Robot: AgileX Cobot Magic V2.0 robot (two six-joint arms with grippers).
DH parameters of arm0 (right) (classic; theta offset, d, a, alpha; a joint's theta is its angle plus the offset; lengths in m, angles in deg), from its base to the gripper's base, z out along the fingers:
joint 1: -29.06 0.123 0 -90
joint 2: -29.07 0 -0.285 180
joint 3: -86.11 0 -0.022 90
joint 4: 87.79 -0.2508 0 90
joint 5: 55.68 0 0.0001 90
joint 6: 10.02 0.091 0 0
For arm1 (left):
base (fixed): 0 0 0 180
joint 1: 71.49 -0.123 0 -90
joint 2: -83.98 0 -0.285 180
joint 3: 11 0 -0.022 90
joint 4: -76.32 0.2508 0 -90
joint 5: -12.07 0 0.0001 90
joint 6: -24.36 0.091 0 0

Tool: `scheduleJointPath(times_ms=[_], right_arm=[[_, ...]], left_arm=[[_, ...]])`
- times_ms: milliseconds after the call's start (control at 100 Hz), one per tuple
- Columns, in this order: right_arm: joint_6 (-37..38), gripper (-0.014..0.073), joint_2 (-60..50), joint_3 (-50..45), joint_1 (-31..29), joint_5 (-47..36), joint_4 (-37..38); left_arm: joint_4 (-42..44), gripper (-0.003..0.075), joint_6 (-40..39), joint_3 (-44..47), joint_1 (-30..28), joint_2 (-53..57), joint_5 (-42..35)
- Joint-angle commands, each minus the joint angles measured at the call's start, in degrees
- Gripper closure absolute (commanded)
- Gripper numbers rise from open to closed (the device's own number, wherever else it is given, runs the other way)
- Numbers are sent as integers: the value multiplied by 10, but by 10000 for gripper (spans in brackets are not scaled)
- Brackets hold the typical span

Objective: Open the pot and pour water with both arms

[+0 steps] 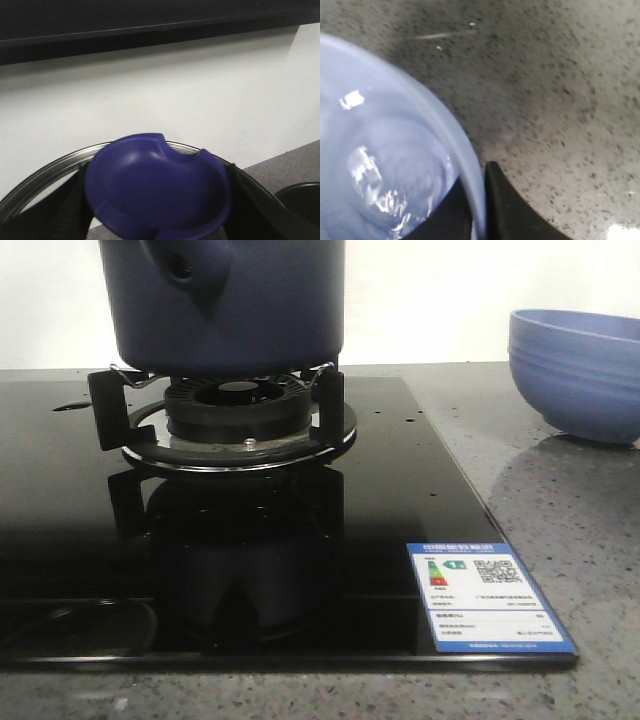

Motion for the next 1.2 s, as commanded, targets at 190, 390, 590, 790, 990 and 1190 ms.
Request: scheduleJointPath(times_ms=[190,390,590,790,990,1190], right_arm=[[28,634,-25,132,15,80,-42],[71,634,-17,240,80,115,-29],[106,634,49,376,173,154,-7],[146,634,116,533,249,165,19],[156,634,178,649,298,179,19],[155,634,203,673,332,147,18]], left_arm=[[-42,335,-10,-22,0,21,33],[-42,335,-10,-22,0,21,33],[-42,335,-10,-22,0,13,32],[-41,335,-10,-22,0,7,29],[-41,335,-10,-22,0,3,22],[-41,335,-10,-22,0,3,12]])
